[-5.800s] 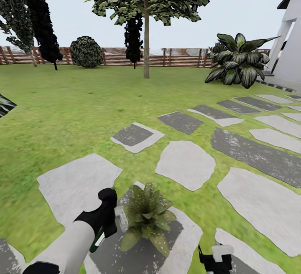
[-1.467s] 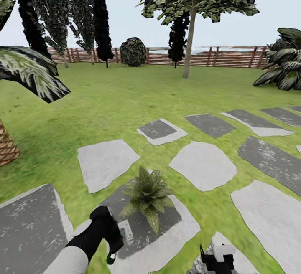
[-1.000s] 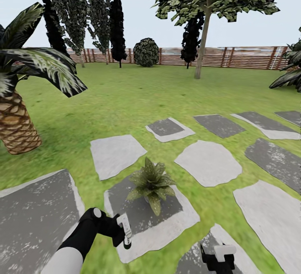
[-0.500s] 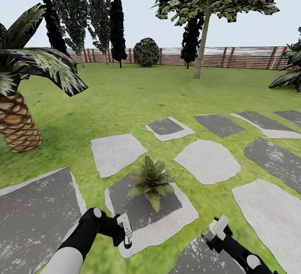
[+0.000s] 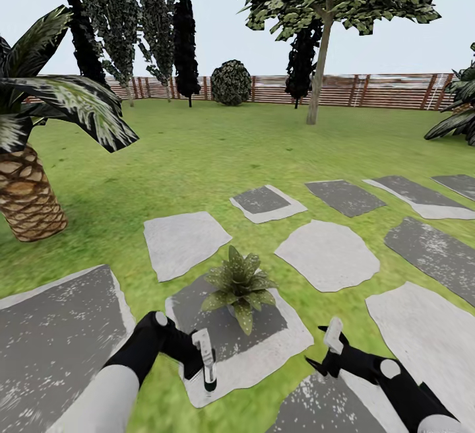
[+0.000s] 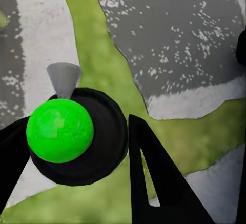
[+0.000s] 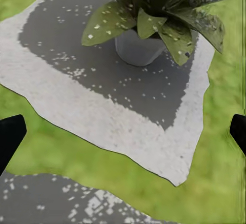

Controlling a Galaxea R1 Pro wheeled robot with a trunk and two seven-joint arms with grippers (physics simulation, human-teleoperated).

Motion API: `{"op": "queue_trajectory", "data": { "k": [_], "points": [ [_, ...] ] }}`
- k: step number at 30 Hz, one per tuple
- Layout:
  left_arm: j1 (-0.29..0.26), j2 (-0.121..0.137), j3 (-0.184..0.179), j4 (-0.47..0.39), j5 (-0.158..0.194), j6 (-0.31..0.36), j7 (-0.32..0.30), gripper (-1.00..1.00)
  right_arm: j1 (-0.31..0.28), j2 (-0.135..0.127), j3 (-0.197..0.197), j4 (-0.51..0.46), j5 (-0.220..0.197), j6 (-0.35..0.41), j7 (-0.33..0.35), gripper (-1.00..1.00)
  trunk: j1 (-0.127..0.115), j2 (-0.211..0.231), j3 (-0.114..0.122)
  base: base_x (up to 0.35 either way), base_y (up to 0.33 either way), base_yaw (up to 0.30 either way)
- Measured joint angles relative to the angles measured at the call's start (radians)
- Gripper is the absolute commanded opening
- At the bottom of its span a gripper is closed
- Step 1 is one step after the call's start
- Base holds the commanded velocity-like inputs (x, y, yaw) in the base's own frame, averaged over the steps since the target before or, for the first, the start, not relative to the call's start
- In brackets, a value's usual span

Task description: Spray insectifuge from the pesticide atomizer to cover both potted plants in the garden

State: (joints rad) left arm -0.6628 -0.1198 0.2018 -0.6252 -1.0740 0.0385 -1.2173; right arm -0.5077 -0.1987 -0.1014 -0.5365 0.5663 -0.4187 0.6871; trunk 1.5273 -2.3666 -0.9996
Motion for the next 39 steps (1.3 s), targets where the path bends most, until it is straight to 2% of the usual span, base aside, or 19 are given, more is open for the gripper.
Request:
{"op": "queue_trajectory", "data": {
  "k": [2, 3, 4, 5, 7, 12, 13, 15, 16, 21, 23, 26, 28, 31, 34, 37, 39],
  "points": [
    [-0.024, -0.001, 0.000, 0.000, 0.000, 0.000, -0.024, -1.00, -0.002, 0.004, 0.001, -0.010, -0.001, 0.000, 0.001, 1.00, 0.000, 0.000, 0.000, 0.000, 0.000, 0.000],
    [-0.042, -0.001, 0.000, 0.000, 0.000, 0.001, -0.052, -1.00, -0.002, 0.006, 0.001, -0.013, -0.001, 0.000, 0.001, 1.00, 0.000, 0.000, 0.000, 0.000, 0.000, 0.000],
    [-0.079, 0.000, 0.001, 0.000, 0.002, 0.003, -0.110, -1.00, -0.002, 0.009, 0.001, -0.014, -0.002, 0.001, 0.002, 1.00, 0.000, 0.000, 0.000, 0.000, 0.000, 0.000],
    [-0.088, 0.000, 0.000, 0.000, 0.002, 0.004, -0.119, -1.00, -0.002, 0.010, 0.001, -0.014, -0.002, 0.001, 0.002, 1.00, 0.000, 0.000, 0.000, 0.000, 0.000, 0.000],
    [-0.096, -0.002, 0.001, 0.000, 0.003, 0.005, -0.130, -1.00, -0.002, 0.012, 0.002, -0.014, -0.002, 0.001, 0.012, 1.00, 0.000, 0.000, 0.000, 0.000, 0.000, 0.000],
    [-0.095, -0.007, 0.003, 0.010, 0.003, 0.003, -0.133, -1.00, -0.003, 0.023, 0.002, -0.033, -0.002, 0.001, 0.133, 1.00, 0.000, 0.000, 0.000, 0.000, 0.000, 0.000],
    [-0.094, -0.008, 0.002, 0.031, 0.001, 0.002, -0.132, -1.00, -0.003, 0.033, 0.001, -0.055, -0.002, 0.001, 0.168, 1.00, 0.000, 0.000, 0.000, 0.000, 0.000, 0.000],
    [-0.094, -0.008, 0.002, 0.045, -0.001, 0.002, -0.131, -1.00, -0.003, 0.050, 0.001, -0.073, -0.001, 0.000, 0.189, 1.00, 0.000, 0.000, 0.000, 0.000, 0.000, 0.000],
    [-0.094, -0.007, 0.001, 0.051, -0.002, 0.002, -0.130, -1.00, -0.003, 0.059, 0.001, -0.081, -0.001, 0.001, 0.197, -1.00, 0.000, 0.000, 0.000, 0.000, 0.000, 0.000],
    [-0.094, -0.007, 0.000, 0.057, -0.007, 0.002, -0.126, -1.00, -0.004, 0.076, 0.003, -0.100, -0.001, 0.000, 0.206, -1.00, 0.000, 0.000, 0.000, 0.000, 0.000, 0.000],
    [-0.094, -0.007, -0.004, 0.057, -0.009, 0.002, -0.122, -1.00, -0.004, 0.103, 0.003, -0.102, 0.000, -0.001, 0.230, -1.00, 0.000, 0.000, 0.000, 0.000, 0.000, 0.000],
    [-0.090, -0.007, -0.065, 0.057, -0.008, 0.004, -0.118, -1.00, -0.005, 0.145, 0.003, -0.145, 0.000, 0.002, 0.260, -1.00, 0.000, 0.000, 0.000, 0.000, 0.000, 0.000],
    [-0.090, -0.007, -0.084, 0.057, -0.008, 0.005, -0.118, -1.00, -0.006, 0.173, 0.003, -0.160, 0.000, 0.002, 0.290, -1.00, 0.000, 0.000, 0.000, 0.000, 0.000, 0.000],
    [-0.090, -0.007, -0.089, 0.057, -0.008, 0.003, -0.117, -1.00, -0.006, 0.196, 0.002, -0.172, 0.001, 0.005, 0.309, -1.00, 0.000, 0.000, 0.000, 0.000, 0.000, 0.000],
    [-0.090, -0.008, -0.090, 0.057, -0.008, 0.002, -0.116, -1.00, -0.006, 0.206, 0.004, -0.175, 0.002, 0.014, 0.317, -1.00, 0.000, 0.000, 0.000, 0.000, 0.000, 0.000],
    [-0.089, -0.010, -0.089, 0.057, -0.007, 0.001, -0.116, -1.00, -0.006, 0.216, 0.070, -0.177, 0.001, 0.016, 0.331, -1.00, 0.000, 0.000, 0.000, 0.000, 0.000, 0.000],
    [-0.089, -0.011, -0.089, 0.057, -0.006, 0.001, -0.116, -1.00, -0.006, 0.219, 0.090, -0.180, 0.000, 0.017, 0.334, -1.00, 0.000, 0.000, 0.000, 0.000, 0.000, 0.000]
  ]
}}
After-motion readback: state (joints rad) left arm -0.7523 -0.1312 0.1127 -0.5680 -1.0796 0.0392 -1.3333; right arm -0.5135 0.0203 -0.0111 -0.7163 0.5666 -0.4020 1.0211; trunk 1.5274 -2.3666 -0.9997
